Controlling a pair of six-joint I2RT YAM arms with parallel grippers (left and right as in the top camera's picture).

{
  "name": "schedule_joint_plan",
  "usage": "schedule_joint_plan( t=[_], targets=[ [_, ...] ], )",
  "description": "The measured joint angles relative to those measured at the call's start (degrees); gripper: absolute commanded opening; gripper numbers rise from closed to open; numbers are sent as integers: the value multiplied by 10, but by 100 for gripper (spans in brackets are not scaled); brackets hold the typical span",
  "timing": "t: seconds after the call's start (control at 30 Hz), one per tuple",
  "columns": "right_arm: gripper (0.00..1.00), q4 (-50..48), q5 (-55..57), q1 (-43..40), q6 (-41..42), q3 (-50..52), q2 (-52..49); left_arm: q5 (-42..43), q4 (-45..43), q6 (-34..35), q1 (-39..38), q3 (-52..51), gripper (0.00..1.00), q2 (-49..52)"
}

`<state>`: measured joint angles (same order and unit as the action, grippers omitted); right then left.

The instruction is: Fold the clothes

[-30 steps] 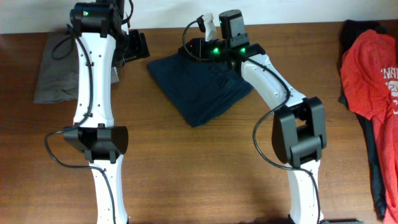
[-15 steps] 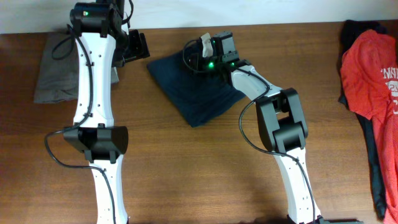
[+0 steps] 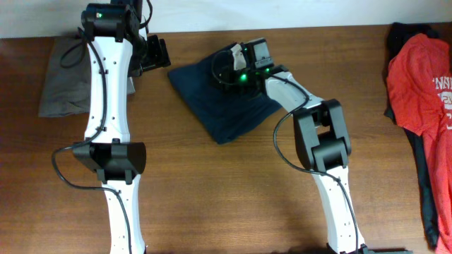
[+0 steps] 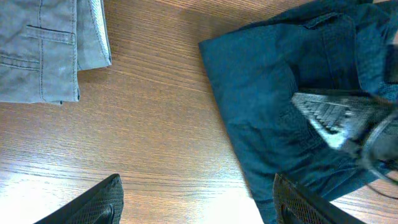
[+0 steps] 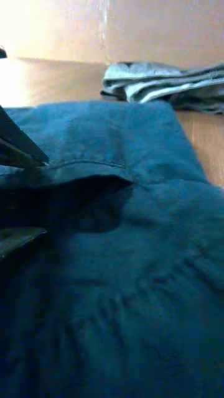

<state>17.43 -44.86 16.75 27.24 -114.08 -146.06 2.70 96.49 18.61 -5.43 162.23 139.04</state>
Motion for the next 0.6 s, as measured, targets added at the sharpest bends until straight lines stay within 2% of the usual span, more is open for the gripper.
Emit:
schedule_joint_plan(
  t=[0.13, 0.23, 0.3, 0.43, 0.6],
  targets=[
    [36, 63, -45, -43, -6, -63, 4, 0, 0, 0, 0, 0, 77, 0],
    [36, 160, -67, -75, -12, -109, 31, 0, 0, 0, 0, 0, 77, 0],
    [36, 254, -95, -95, -49, -130, 67, 0, -3, 0, 0, 0, 77, 0],
    [36, 380, -137, -94, -140, -121, 86, 0, -19, 0, 0, -11, 77, 0],
    [36, 343, -146, -90, -183, -37, 78, 3, -28, 0, 0, -28, 77, 1]
  ],
)
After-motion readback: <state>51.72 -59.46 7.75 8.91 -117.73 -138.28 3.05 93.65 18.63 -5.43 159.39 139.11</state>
